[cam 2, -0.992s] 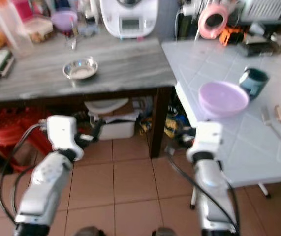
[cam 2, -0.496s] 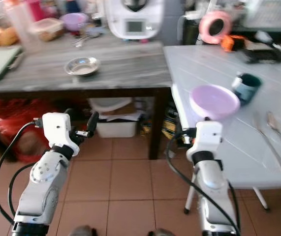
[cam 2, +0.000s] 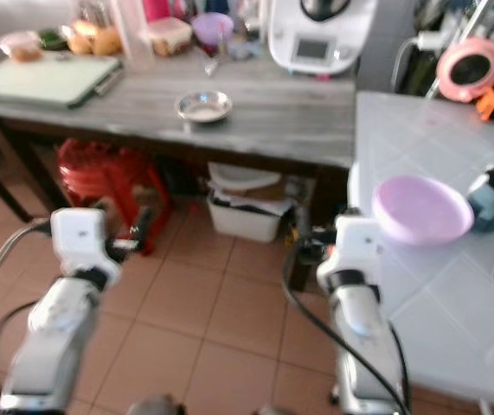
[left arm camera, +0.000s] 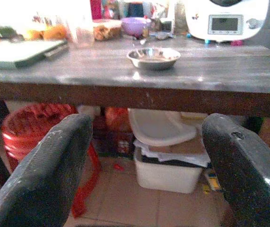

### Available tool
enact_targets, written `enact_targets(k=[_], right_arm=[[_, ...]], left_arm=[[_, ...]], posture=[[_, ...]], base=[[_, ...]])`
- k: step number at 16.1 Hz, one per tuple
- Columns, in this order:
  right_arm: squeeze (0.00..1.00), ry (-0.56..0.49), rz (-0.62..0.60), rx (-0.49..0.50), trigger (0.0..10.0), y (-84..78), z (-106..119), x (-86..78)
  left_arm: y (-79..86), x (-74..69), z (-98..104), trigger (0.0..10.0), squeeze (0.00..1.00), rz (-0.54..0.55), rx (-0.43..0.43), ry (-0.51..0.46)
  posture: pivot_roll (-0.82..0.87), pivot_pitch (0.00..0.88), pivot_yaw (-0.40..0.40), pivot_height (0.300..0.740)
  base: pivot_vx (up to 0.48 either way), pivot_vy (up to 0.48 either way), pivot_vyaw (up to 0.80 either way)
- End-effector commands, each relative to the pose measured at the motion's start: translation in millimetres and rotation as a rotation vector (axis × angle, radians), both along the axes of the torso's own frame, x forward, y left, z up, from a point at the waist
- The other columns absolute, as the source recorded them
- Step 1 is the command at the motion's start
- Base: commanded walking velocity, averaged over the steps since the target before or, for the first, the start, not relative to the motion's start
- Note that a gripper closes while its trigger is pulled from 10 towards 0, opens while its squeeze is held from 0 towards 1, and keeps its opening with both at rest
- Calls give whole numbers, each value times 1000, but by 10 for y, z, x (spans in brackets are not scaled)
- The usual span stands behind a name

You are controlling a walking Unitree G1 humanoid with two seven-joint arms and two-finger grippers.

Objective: Setting the table

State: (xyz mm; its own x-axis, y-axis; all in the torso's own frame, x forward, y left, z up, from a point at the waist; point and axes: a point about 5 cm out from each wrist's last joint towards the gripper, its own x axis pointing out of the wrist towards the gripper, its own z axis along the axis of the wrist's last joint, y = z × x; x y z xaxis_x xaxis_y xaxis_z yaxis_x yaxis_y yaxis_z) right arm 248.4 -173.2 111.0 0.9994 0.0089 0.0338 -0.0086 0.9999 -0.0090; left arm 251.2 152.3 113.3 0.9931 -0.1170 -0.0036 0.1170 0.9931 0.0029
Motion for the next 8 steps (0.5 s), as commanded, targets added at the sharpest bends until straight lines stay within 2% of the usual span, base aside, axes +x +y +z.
enact_targets(k=[1, 3, 4, 8], right_arm=[[0, -14, -28, -11, 10000, -78, 31, -4], [0, -14, -33, -20, 10000, -85, 29, -2], [0, -16, -34, -15, 10000, -85, 32, -2], [0, -14, -42, -11, 10000, -89, 23, -1]], left_arm=[[-48, -3, 48, 10000, 0, -20, -5, -14], [-55, -22, 25, 10000, 0, -56, -7, -1], [-90, -27, 17, 10000, 0, -86, -8, 3], [-96, 6, 22, 10000, 0, -70, -23, -1]], posture=[[36, 0, 30, 740], [37, 0, 28, 740], [37, 0, 28, 740], [35, 0, 29, 740]], base=[[277, -330, 0], [264, -326, 0], [0, -277, 0], [0, 0, 0]])
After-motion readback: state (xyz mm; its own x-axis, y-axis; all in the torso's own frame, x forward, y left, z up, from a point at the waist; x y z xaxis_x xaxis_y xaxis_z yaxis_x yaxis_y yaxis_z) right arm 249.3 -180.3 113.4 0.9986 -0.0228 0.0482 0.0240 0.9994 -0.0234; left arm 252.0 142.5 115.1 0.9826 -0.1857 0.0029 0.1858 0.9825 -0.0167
